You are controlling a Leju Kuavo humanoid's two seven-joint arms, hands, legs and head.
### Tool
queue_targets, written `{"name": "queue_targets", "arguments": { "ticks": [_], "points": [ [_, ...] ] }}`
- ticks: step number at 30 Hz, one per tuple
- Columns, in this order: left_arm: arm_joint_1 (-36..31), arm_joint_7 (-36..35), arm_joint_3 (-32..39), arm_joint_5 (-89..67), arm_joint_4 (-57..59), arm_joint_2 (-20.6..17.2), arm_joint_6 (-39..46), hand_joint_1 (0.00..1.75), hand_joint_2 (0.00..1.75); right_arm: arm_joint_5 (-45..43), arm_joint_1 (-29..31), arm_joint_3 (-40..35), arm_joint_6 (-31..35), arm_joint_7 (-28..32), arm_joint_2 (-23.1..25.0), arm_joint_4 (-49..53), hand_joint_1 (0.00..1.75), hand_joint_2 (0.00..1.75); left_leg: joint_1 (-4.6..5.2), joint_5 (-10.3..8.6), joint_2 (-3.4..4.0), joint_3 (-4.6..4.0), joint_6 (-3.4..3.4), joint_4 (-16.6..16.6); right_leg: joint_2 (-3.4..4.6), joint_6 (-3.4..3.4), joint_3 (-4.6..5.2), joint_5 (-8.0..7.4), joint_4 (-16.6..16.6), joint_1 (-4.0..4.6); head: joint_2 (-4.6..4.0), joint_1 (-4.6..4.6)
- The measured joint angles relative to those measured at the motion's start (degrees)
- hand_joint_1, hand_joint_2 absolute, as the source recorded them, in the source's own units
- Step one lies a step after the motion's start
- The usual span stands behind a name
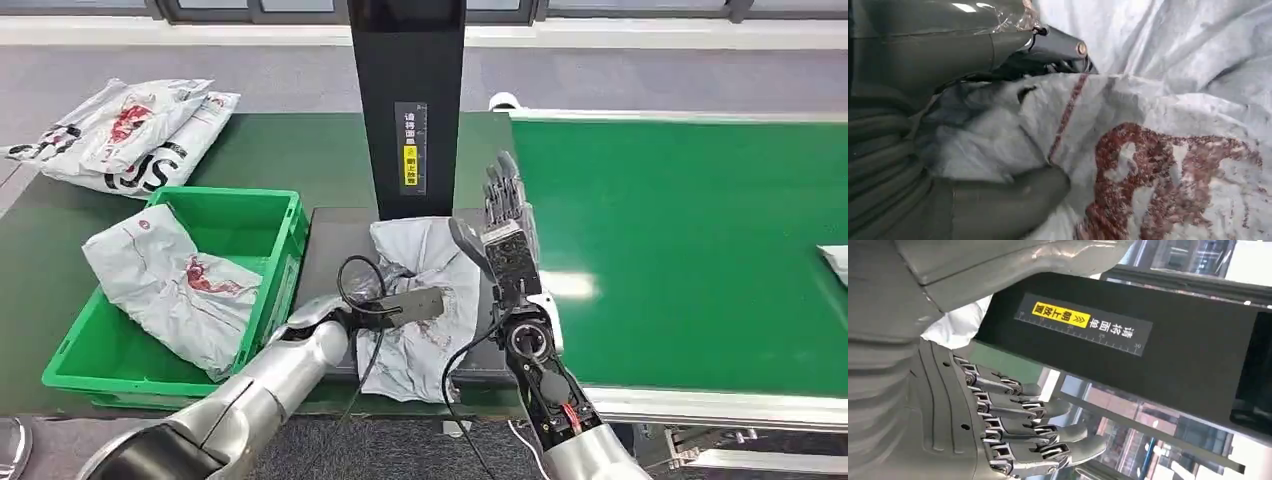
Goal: Moved the parcel from conveyor to table for the left to box.
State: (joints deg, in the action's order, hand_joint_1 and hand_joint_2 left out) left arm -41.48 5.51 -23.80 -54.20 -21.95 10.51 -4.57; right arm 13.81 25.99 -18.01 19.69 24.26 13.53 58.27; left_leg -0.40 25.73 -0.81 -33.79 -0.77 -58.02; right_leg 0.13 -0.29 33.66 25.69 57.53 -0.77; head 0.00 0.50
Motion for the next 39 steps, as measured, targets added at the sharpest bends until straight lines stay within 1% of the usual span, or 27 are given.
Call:
{"name": "queue_targets", "arguments": {
  "ticks": [6, 18, 21, 24, 27, 29, 31, 32, 35, 39],
  "points": [
    [-1.0, 0.0, 0.0, -0.3, 0.9, -0.3, 0.0, 1.75, 1.75, 0.0, 0.0, 0.0, 0.0, -0.1, 0.0, -0.3, 0.00, 1.75, 0.00, -0.02, 0.01, 0.13, -0.03, 0.0, 0.02, 0.03, -0.08, -0.02, 0.0, 0.03, -0.02, 0.00],
    [-1.0, 0.0, 0.0, -0.3, 1.6, -0.3, 0.2, 1.75, 1.75, 0.1, 0.0, 0.0, -0.3, -0.2, 0.0, -0.3, 0.00, 1.75, -0.01, -0.01, 0.02, 0.10, -0.03, 0.0, 0.05, 0.04, -0.06, -0.01, 0.0, 0.03, -0.02, 0.00],
    [-1.1, 0.6, 0.0, -0.3, 1.6, -0.3, 1.7, 1.75, 1.75, 0.2, 0.0, 0.0, -0.3, -0.3, 0.0, -0.5, 0.00, 1.75, -0.01, -0.01, 0.02, 0.11, -0.03, 0.0, 0.06, 0.04, -0.05, -0.01, 0.0, 0.03, 0.00, 0.00],
    [-1.0, 2.8, 0.0, 0.9, 1.5, -0.4, 6.2, 1.75, 1.75, 0.2, -0.2, 0.5, 0.2, -0.4, 0.0, -0.5, 0.00, 1.75, 0.00, -0.02, 0.04, 0.10, -0.04, 0.0, 0.08, 0.05, 0.00, -0.02, 0.0, 0.03, 0.00, 0.00],
    [-0.5, 4.3, 1.0, 2.5, -0.6, -0.7, 14.1, 1.75, 1.75, 0.2, -1.6, 1.2, 1.1, -0.4, 0.0, -0.1, 0.00, 1.75, -0.01, -0.04, 0.07, 0.00, -0.04, 0.0, 0.08, 0.04, 0.10, -0.04, 0.0, 0.04, 0.00, 0.00],
    [-0.5, 4.4, 2.3, 2.5, -3.6, -0.9, 20.1, 1.75, 1.75, 0.5, -2.7, 1.7, 1.9, -0.4, -0.1, 0.5, 0.00, 1.75, -0.01, -0.09, 0.05, -0.12, -0.07, 0.0, 0.07, 0.02, 0.21, -0.07, 0.0, 0.03, 0.00, 0.00],
    [0.6, 3.2, 3.5, -0.6, -9.6, -1.1, 29.7, 1.75, 1.75, 0.5, -3.5, 1.8, 3.2, 0.1, -0.1, 0.9, 0.00, 1.75, -0.01, -0.08, 0.07, -0.22, -0.08, 0.0, 0.09, 0.03, 0.30, -0.07, 0.0, 0.03, -0.02, 0.00],
    [0.9, 2.1, 4.0, -2.5, -12.8, -1.3, 33.0, 1.75, 1.75, 0.5, -3.7, 1.8, 3.6, 0.4, -0.1, 0.9, 0.00, 1.75, -0.01, -0.08, 0.07, -0.27, -0.08, 0.0, 0.10, 0.03, 0.34, -0.07, 0.0, 0.03, 0.00, 0.00],
    [1.9, 0.6, 6.1, -6.0, -22.5, -2.7, 36.4, 1.75, 1.75, -0.6, -3.7, 1.8, 4.7, 1.3, -0.1, 0.9, 0.00, 1.75, -0.01, -0.06, 0.11, -0.35, -0.09, 0.0, 0.14, 0.03, 0.46, -0.06, 0.0, 0.02, -0.02, 0.00],
    [2.8, 0.1, 8.2, -8.4, -28.8, -4.2, 38.6, 1.75, 1.75, -1.8, -3.3, 1.8, 5.2, 1.4, -0.1, 0.0, 0.00, 1.75, -0.02, -0.06, 0.07, -0.44, -0.09, 0.0, 0.12, 0.03, 0.52, -0.05, 0.0, 0.06, 0.00, 0.00]
  ]
}}
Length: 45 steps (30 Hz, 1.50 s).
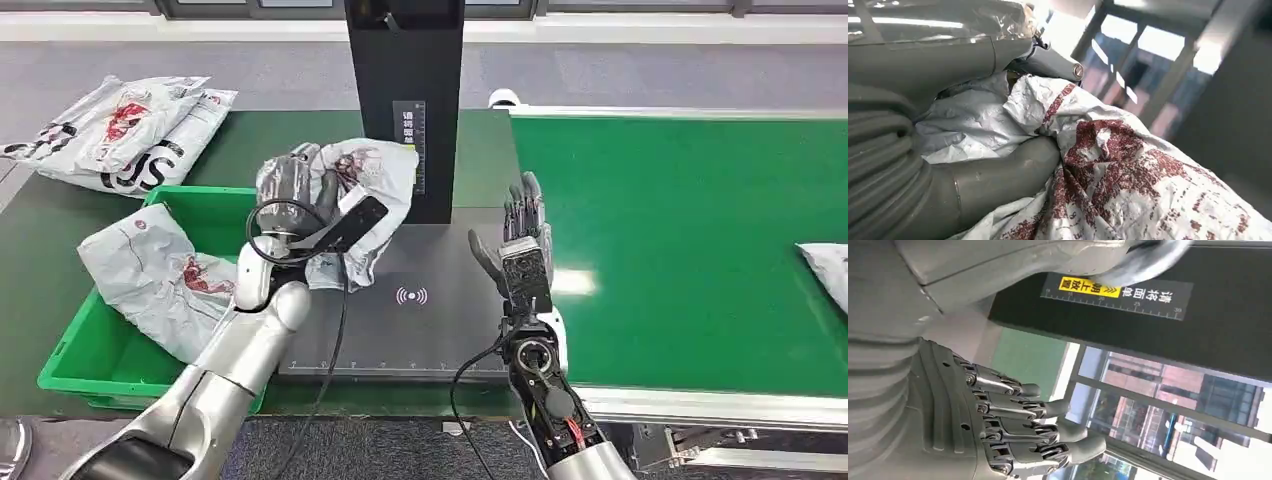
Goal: Moved the parcel from conveyor to table for the left to box.
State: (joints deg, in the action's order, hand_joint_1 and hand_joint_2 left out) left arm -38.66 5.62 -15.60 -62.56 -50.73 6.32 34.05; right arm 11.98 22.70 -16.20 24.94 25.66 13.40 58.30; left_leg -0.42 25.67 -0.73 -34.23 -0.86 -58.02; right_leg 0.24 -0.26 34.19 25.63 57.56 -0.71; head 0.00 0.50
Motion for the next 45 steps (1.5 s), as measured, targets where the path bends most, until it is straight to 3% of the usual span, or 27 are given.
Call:
{"name": "queue_targets", "arguments": {
  "ticks": [5, 12, 18, 23, 29, 36, 37, 38, 42, 45],
  "points": [
    [0.3, 1.5, 2.0, -0.8, -2.0, -1.4, 5.0, 1.75, 1.75, -0.5, 1.5, 0.0, 1.1, -0.4, 0.4, -3.3, 0.00, 1.75, -0.02, -0.02, 0.00, -0.01, -0.01, 0.0, -0.01, 0.00, 0.00, -0.01, 0.0, -0.01, 0.00, 0.00],
    [0.6, 0.7, 3.1, -2.3, -2.0, -2.3, 5.7, 1.75, 1.75, -0.5, 2.9, 0.0, 1.3, -0.4, 0.6, -6.2, 0.00, 1.75, -0.02, -0.03, -0.03, -0.03, -0.01, 0.0, -0.02, 0.00, 0.01, -0.02, 0.0, -0.02, 0.00, 0.00],
    [-0.5, -13.6, 4.8, -17.5, 0.7, -3.3, 4.4, 1.75, 1.75, -0.4, 3.7, 0.0, 2.1, -0.9, 0.7, -8.0, 0.00, 1.75, -0.02, -0.03, 0.00, -0.05, -0.01, 0.0, 0.00, 0.00, 0.05, -0.01, 0.0, -0.02, -0.02, 0.00],
    [-2.3, -27.7, 7.9, -25.2, 9.4, -6.7, -2.4, 1.75, 1.75, 0.5, 4.6, 0.0, 1.9, -2.0, 1.1, -10.0, 0.00, 1.75, -0.02, -0.04, 0.17, -0.02, -0.05, 0.0, 0.12, 0.08, 0.11, -0.06, 0.0, 0.07, 0.00, 0.00],
    [-1.1, -33.2, 10.9, -27.2, 15.9, -10.4, -10.7, 1.75, 1.75, 1.7, 4.7, 0.0, 0.8, -3.0, 1.1, -11.4, 0.00, 1.75, -0.07, -0.07, 0.19, -0.13, -0.12, 0.0, 0.14, 0.21, 0.24, -0.07, 0.0, 0.15, 0.00, 0.00],
    [0.4, -35.9, 11.5, -27.3, 16.4, -11.3, -17.5, 1.75, 1.75, 2.9, 4.6, 0.0, -0.2, -4.3, 1.1, -11.9, 0.00, 1.75, -0.10, -0.06, 0.16, -0.18, -0.10, 0.0, 0.11, 0.19, 0.25, -0.07, 0.0, 0.07, 0.00, 0.00],
    [0.7, -36.3, 11.5, -27.3, 16.1, -11.4, -18.8, 1.13, 1.75, 3.1, 4.6, 0.0, -0.3, -4.6, 1.1, -11.9, 0.00, 1.75, -0.10, -0.06, 0.17, -0.18, -0.10, 0.0, 0.11, 0.19, 0.25, -0.07, 0.0, 0.07, 0.00, 0.00],
    [1.1, -36.9, 11.5, -27.3, 15.7, -11.5, -20.2, 0.07, 1.75, 3.5, 4.6, 0.0, -0.5, -5.0, 1.1, -11.9, 0.00, 1.75, -0.10, -0.06, 0.17, -0.18, -0.10, 0.0, 0.11, 0.19, 0.24, -0.07, 0.0, 0.07, -0.02, 0.00],
    [2.6, -39.1, 11.8, -27.3, 13.9, -11.8, -19.8, 0.00, 1.75, 4.7, 4.5, 0.3, -1.1, -6.0, 1.1, -11.9, 0.00, 1.75, -0.09, -0.06, 0.18, -0.15, -0.11, 0.0, 0.12, 0.20, 0.25, -0.08, 0.0, 0.10, 0.00, 0.00],
    [3.8, -37.2, 12.9, -27.4, 12.0, -11.7, -14.1, 0.00, 1.75, 6.2, 3.6, 0.9, -1.1, -7.0, 1.0, -11.4, 0.00, 1.75, -0.09, -0.09, 0.16, -0.17, -0.14, 0.0, 0.11, 0.22, 0.28, -0.09, 0.0, 0.19, 0.00, 0.00]
  ]
}}
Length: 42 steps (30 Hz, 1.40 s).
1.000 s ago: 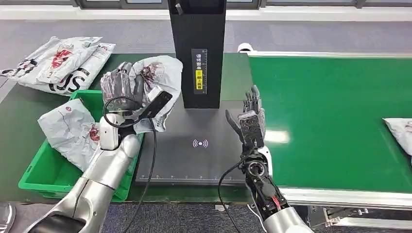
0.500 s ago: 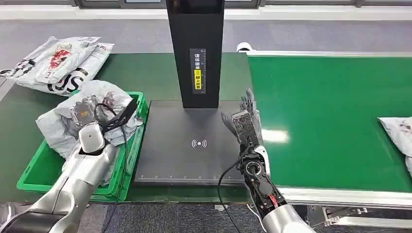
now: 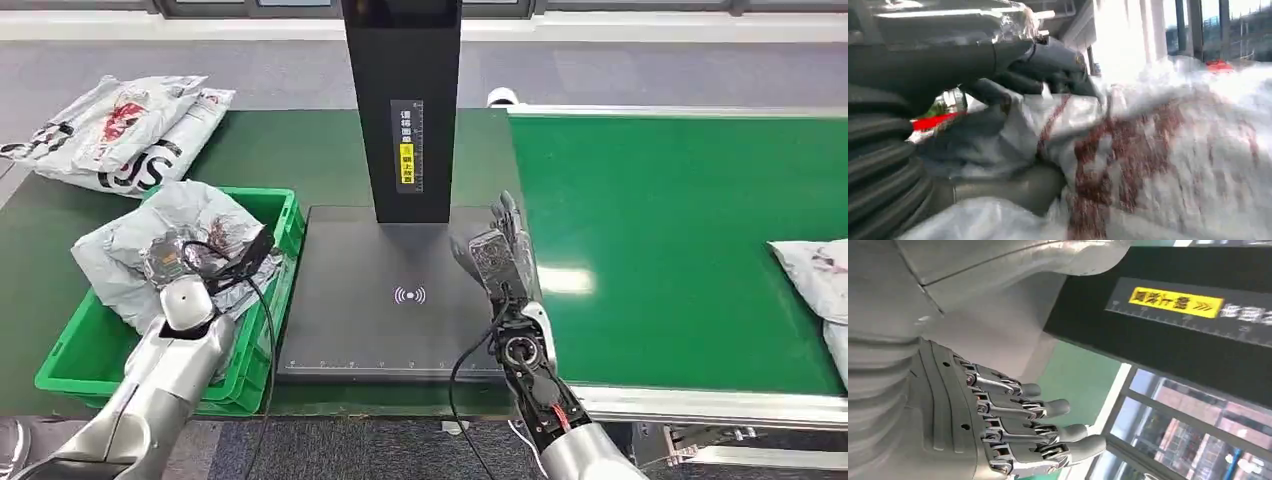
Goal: Moved the parcel from conveyor to table for the left to box.
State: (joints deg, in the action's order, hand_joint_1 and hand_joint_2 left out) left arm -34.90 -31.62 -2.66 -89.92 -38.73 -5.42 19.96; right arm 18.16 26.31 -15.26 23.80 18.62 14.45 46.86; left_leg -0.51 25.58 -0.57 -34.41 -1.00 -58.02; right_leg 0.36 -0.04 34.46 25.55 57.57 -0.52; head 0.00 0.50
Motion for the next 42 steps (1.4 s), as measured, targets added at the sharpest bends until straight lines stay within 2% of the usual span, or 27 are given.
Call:
{"name": "queue_targets", "arguments": {
  "ticks": [4, 9, 12, 13, 16, 20, 21, 23, 26, 29, 33, 37, 42],
  "points": [
    [0.3, 1.6, 1.2, 0.3, -2.4, 0.1, 3.9, 0.00, 1.75, 0.9, -1.1, 0.6, 0.0, -0.7, 0.0, 1.2, 0.00, 1.75, 0.00, 0.00, 0.01, 0.01, 0.00, 0.0, 0.01, 0.00, 0.02, 0.00, 0.0, 0.01, 0.00, 0.00],
    [0.6, 13.8, 4.0, 6.7, -6.8, 1.5, 16.9, 0.00, 1.75, 2.1, -1.7, 1.1, 0.0, -0.8, -0.3, 2.8, 0.00, 1.75, -0.01, 0.00, 0.03, -0.03, 0.00, 0.0, 0.02, 0.00, 0.04, 0.00, 0.0, -0.03, 0.00, 0.00],
    [0.5, 19.1, 4.8, 10.0, -10.1, 2.3, 19.9, 0.00, 1.75, 2.2, -1.8, 1.1, -0.1, -0.7, -0.5, 3.1, 0.00, 1.75, 0.00, 0.00, 0.04, -0.02, 0.00, 0.0, 0.01, 0.00, 0.04, -0.01, 0.0, -0.05, 0.00, 0.00],
    [0.5, 19.6, 4.9, 10.4, -11.0, 2.5, 20.0, 0.00, 1.75, 2.2, -1.8, 1.1, -0.1, -0.7, -0.6, 3.2, 0.00, 0.00, 0.00, 0.00, 0.04, -0.02, 0.00, 0.0, 0.02, 0.00, 0.03, -0.01, 0.0, -0.06, 0.00, 0.00],
    [0.6, 21.0, 5.9, 11.0, -13.2, 3.3, 20.0, 0.00, 1.75, 2.2, -1.8, 1.1, -0.1, -0.6, -0.7, 3.2, 0.00, 0.00, 0.00, 0.00, 0.04, -0.03, 0.00, 0.0, 0.02, 0.00, 0.04, -0.01, 0.0, -0.05, 0.00, 0.00],
    [1.1, 26.7, 6.9, 14.9, -17.6, 4.7, 20.0, 0.00, 1.75, 2.0, -1.8, 1.1, -0.9, -0.3, -0.9, 3.2, 0.00, 0.00, 0.00, 0.00, 0.00, -0.03, 0.00, 0.0, 0.00, 0.00, 0.04, -0.01, 0.0, -0.04, 0.00, 0.00],
    [1.1, 29.2, 7.2, 18.0, -18.2, 5.4, 20.0, 0.00, 1.75, 1.9, -1.8, 1.1, -1.0, 0.0, -0.9, 3.1, 0.00, 1.75, 0.00, 0.00, 0.00, -0.03, 0.00, 0.0, 0.00, 0.00, 0.04, -0.01, 0.0, -0.05, 0.00, 0.00],
    [1.0, 33.3, 7.4, 25.7, -18.3, 6.4, 20.0, 0.00, 1.75, 1.5, -1.9, 1.1, -1.0, 0.9, -1.0, 3.0, 0.00, 1.75, 0.00, 0.00, 0.02, -0.03, 0.00, 0.0, 0.01, 0.00, 0.04, -0.01, 0.0, -0.05, 0.00, 0.00],
    [0.9, 36.0, 7.4, 34.0, -18.2, 7.4, 17.0, 0.00, 1.75, 1.0, -2.0, 1.1, -1.0, 1.8, -1.2, 2.6, 0.00, 1.75, 0.00, 0.00, 0.02, -0.03, 0.00, 0.0, 0.01, 0.00, 0.05, -0.01, 0.0, -0.06, 0.00, 0.00],
    [0.9, 39.4, 7.4, 49.3, -16.9, 8.9, 4.5, 0.00, 1.75, 1.0, -1.8, 1.1, -2.0, 0.6, -1.4, 2.2, 0.00, 1.75, 0.04, 0.00, 0.02, -0.03, 0.00, 0.0, 0.01, -0.01, 0.04, -0.02, 0.0, -0.07, 0.00, 0.00],
    [2.1, 47.9, 7.4, 65.0, -14.7, 10.3, -6.5, 0.00, 1.75, 2.8, -1.6, 1.4, -2.8, -0.9, -2.0, 2.2, 0.00, 1.75, 0.03, 0.00, 0.01, -0.04, 0.00, 0.0, 0.01, -0.02, 0.04, -0.03, 0.0, -0.08, -0.02, 0.00],
    [3.2, 50.2, 7.2, 68.4, -14.1, 11.6, -8.9, 0.00, 1.75, 3.6, -1.4, 1.6, -3.0, -1.1, -2.5, 2.2, 0.00, 1.75, 0.03, 0.01, 0.04, -0.04, 0.01, 0.0, 0.02, -0.02, 0.06, -0.02, 0.0, -0.09, -0.02, 0.00],
    [4.9, 54.2, 5.9, 74.8, -13.9, 13.2, -16.4, 0.00, 1.75, 3.5, -0.9, 2.2, -3.4, -0.5, -3.1, 1.9, 0.00, 1.75, 0.08, 0.03, -0.02, -0.05, 0.02, 0.0, -0.01, -0.02, 0.07, -0.02, 0.0, -0.09, -0.02, 0.00]
  ]
}}
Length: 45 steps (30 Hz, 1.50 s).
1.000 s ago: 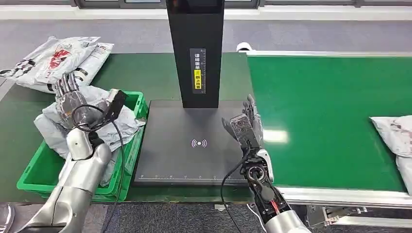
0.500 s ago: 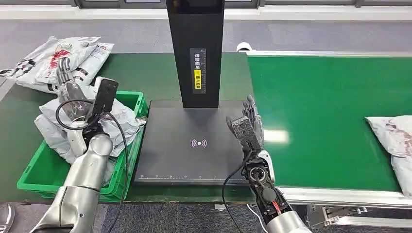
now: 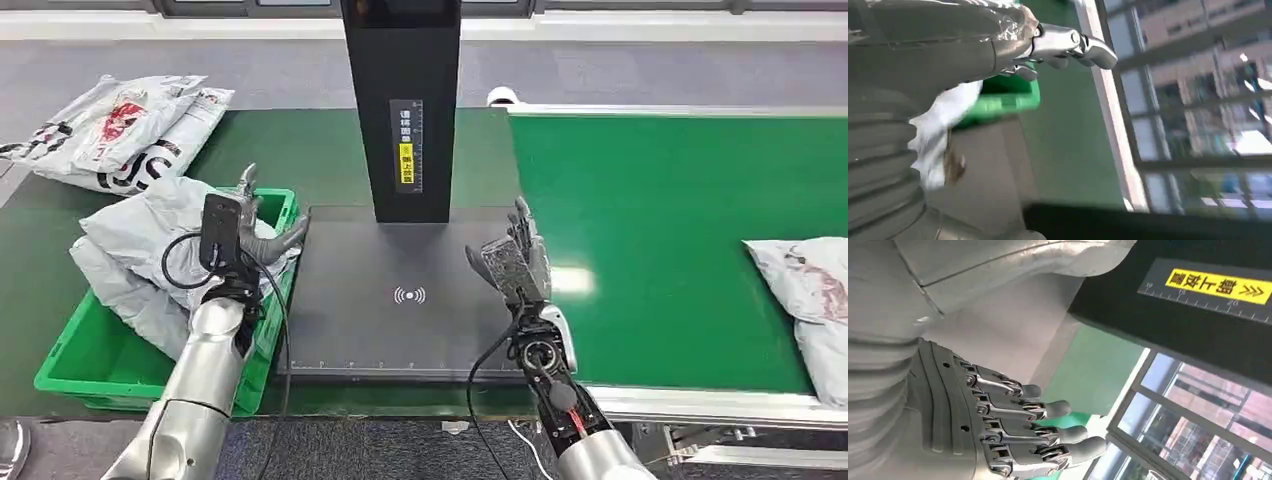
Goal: Moved the parcel from conveyor to table for the left to box.
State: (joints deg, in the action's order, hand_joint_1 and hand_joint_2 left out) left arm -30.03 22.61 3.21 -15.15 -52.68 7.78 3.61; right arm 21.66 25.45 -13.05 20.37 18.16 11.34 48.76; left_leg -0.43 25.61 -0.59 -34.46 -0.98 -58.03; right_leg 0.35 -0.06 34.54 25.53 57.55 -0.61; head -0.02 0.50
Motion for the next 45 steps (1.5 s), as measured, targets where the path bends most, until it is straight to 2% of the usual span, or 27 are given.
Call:
{"name": "queue_targets", "arguments": {
  "ticks": [6, 18, 28, 33, 39, 45],
  "points": [
    [2.0, 2.4, -3.9, 2.7, 0.2, 3.5, -1.8, 0.00, 1.75, -0.1, 0.9, 0.2, -0.5, 1.2, 0.0, -0.9, 0.00, 1.75, 0.00, 0.00, 0.01, -0.03, 0.00, 0.0, -0.01, -0.02, -0.01, -0.02, 0.0, -0.02, 0.02, 0.00],
    [2.1, 1.5, -7.7, 6.6, 2.3, 6.2, -2.8, 0.00, 1.75, -2.1, 0.3, 0.2, -0.2, 2.6, 0.3, -1.5, 0.00, 1.75, 0.00, 0.00, 0.03, -0.03, 0.00, 0.0, 0.01, -0.02, 0.00, -0.02, 0.0, -0.01, 0.02, 0.00],
    [2.1, 1.6, -9.0, 6.3, 4.6, 7.1, 0.5, 0.00, 1.75, -1.2, -1.6, 0.2, 2.0, 1.6, 1.2, -1.1, 0.00, 1.75, 0.00, 0.00, 0.05, -0.01, 0.00, 0.0, 0.02, -0.02, 0.01, -0.02, 0.0, -0.01, 0.02, 0.00],
    [2.1, 1.6, -10.4, 1.8, 5.3, 7.1, 7.1, 0.00, 1.75, 0.0, -2.6, 0.2, 2.5, 1.2, 1.1, -0.6, 0.00, 1.75, 0.00, 0.00, 0.05, -0.02, 0.00, 0.0, 0.02, -0.02, 0.00, -0.02, 0.0, -0.01, 0.02, 0.00],
    [1.5, 1.3, -10.4, 2.7, 5.9, 6.7, 6.1, 0.00, 1.75, 0.6, -3.4, 0.6, 0.9, 1.7, 1.0, 0.6, 0.00, 1.75, 0.00, 0.00, 0.06, -0.02, 0.00, 0.0, 0.03, -0.02, 0.00, -0.02, 0.0, -0.01, 0.02, 0.00],
    [1.5, 1.5, -10.4, 2.8, 5.9, 6.7, 6.2, 0.00, 1.75, 3.6, -2.6, 0.6, 2.9, 0.6, 0.7, 0.7, 0.00, 1.75, -0.01, -0.01, 0.05, -0.02, 0.00, 0.0, 0.03, -0.02, 0.00, -0.02, 0.0, -0.01, 0.02, 0.00]
  ]
}}
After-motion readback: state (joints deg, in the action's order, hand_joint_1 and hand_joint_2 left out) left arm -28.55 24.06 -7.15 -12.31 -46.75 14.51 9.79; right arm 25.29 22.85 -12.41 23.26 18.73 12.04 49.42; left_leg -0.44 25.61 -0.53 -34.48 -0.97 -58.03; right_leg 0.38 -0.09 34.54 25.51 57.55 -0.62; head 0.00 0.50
